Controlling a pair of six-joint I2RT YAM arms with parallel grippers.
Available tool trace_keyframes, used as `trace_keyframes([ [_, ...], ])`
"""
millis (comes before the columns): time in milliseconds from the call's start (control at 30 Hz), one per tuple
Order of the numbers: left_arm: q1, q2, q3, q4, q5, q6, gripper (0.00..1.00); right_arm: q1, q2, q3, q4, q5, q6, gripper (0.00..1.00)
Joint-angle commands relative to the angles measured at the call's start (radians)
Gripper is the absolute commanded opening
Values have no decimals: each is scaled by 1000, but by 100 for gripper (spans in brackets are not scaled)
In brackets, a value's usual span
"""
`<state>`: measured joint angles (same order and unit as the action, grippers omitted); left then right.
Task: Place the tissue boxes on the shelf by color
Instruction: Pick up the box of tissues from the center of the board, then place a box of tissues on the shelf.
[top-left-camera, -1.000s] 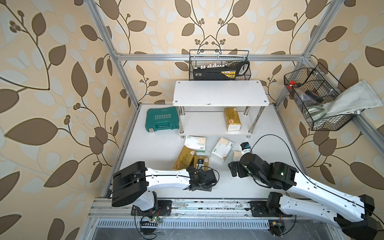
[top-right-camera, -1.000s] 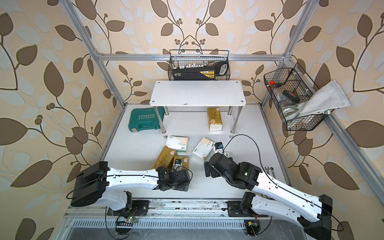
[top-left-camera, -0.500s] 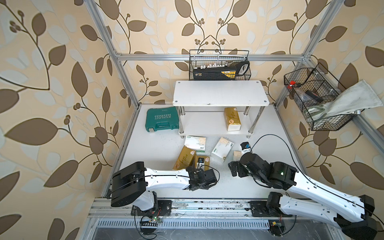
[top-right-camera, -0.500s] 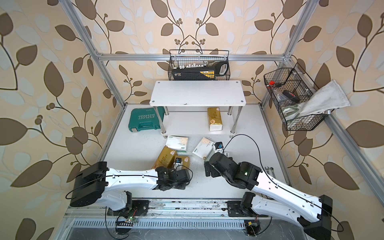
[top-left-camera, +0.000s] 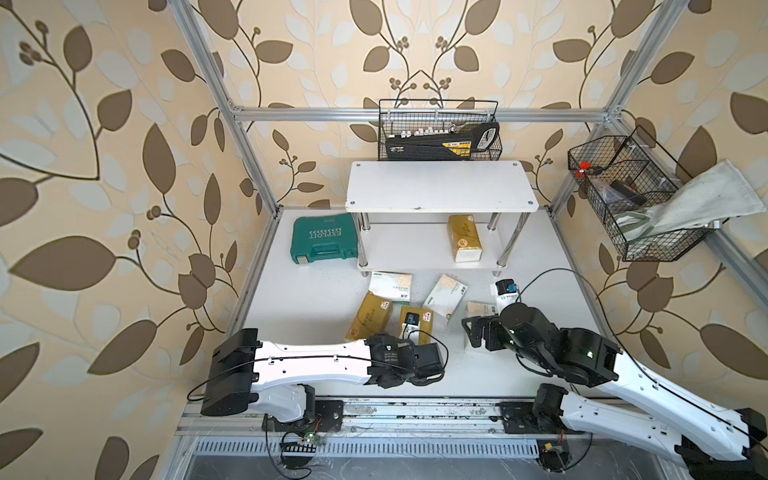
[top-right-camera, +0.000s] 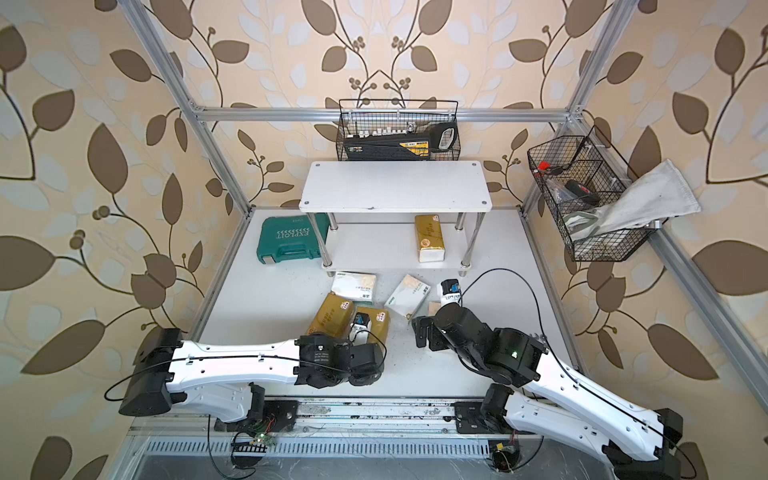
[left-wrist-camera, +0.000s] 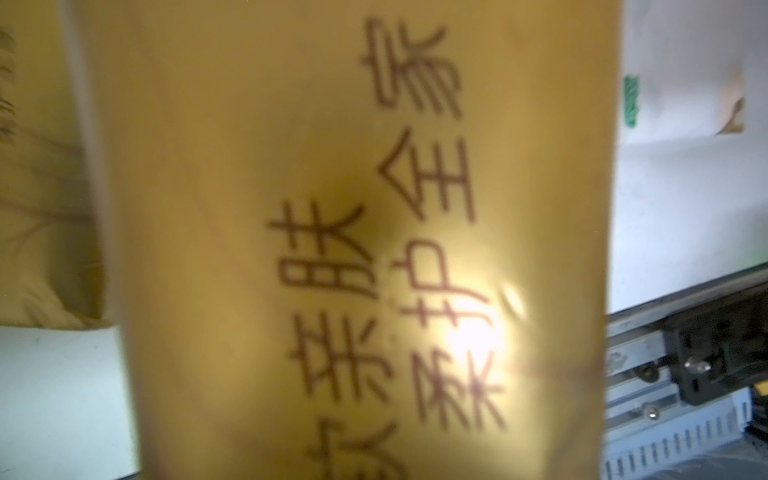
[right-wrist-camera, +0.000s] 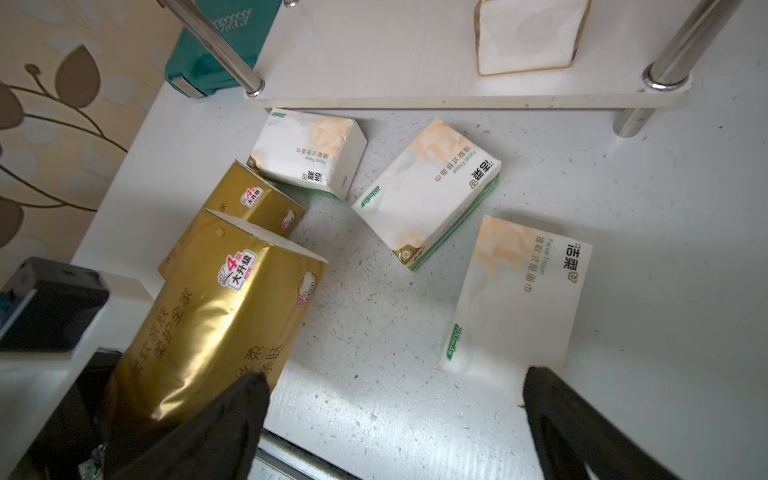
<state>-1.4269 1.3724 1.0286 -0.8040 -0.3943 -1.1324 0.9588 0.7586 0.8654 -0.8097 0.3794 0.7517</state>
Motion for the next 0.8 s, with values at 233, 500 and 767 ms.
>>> trace_keyframes([
  [233,258,10,105,84,-89,183,62,-10,-23,40,133,46,-20,99],
  [500,441,210,266,197,-16,416,63,-10,-33,-39,246,64,-31,99],
  [767,543,345,356,305,45,496,64,-13,-48,-138,358,81,-36,99],
])
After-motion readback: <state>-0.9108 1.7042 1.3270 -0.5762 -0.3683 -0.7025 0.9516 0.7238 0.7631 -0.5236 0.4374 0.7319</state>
